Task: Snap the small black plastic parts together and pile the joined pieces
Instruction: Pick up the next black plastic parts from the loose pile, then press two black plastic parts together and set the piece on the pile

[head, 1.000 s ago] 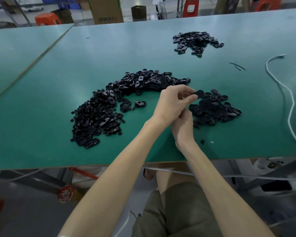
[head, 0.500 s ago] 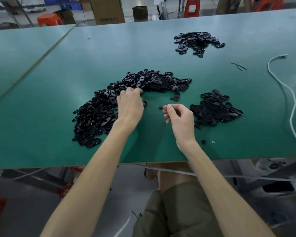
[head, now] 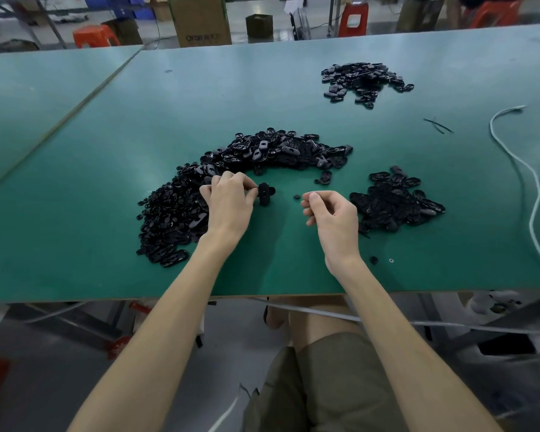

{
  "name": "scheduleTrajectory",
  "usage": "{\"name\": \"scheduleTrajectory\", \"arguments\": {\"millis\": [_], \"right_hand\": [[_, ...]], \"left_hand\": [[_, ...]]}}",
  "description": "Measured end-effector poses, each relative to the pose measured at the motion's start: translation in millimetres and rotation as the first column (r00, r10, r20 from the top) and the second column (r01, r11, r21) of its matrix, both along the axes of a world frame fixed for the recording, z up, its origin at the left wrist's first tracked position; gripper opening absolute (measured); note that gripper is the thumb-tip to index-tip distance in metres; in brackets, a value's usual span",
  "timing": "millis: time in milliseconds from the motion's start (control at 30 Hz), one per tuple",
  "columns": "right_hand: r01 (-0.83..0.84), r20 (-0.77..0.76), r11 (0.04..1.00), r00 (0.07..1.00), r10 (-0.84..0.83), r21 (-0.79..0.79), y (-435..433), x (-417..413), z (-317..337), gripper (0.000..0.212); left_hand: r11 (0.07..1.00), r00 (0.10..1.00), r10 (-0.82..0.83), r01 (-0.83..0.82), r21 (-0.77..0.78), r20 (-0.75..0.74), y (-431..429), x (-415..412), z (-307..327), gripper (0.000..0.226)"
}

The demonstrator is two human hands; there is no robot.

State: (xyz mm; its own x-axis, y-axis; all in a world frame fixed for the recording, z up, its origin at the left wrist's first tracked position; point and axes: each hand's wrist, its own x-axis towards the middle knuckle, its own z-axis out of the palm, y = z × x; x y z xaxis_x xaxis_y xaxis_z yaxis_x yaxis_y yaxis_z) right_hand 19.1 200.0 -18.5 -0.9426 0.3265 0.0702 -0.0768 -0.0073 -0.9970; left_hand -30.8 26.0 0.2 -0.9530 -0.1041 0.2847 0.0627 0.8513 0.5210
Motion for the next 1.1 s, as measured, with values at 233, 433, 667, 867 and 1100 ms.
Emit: {"name": "scheduleTrajectory", "arguments": {"millis": [233,433,667,867,1100], "right_hand": [[0.023,-0.021,0.998,0.999,-0.024,-0.056,1,-1,-1,0.012],[0.000,-0.026,0.996,1.000,-0.002,-0.093,1,-2,0,0.019],[-0.068,-0.036,0.996,0.997,0.066,-0.061,0,0,-1,0.021],[-0.121,-0.024,0.991,0.992,0.122,0.064,-3,1,0,0.026],[-0.151,-0.033,0.988,0.988,0.150,-0.025,-1,3,2,0.012]], "left_hand": [[0.972,0.985,-0.144,0.160,0.175,-0.100,17,12,14,0.006],[0.897,0.922,-0.350,0.382,0.225,-0.168,20,15,18,0.007],[0.879,0.884,-0.394,0.442,0.179,-0.250,18,23,11,0.007],[0.883,0.880,-0.397,0.443,0.152,-0.260,14,27,12,0.007],[0.897,0.884,-0.408,0.435,0.080,-0.230,13,32,17,0.015]]}}
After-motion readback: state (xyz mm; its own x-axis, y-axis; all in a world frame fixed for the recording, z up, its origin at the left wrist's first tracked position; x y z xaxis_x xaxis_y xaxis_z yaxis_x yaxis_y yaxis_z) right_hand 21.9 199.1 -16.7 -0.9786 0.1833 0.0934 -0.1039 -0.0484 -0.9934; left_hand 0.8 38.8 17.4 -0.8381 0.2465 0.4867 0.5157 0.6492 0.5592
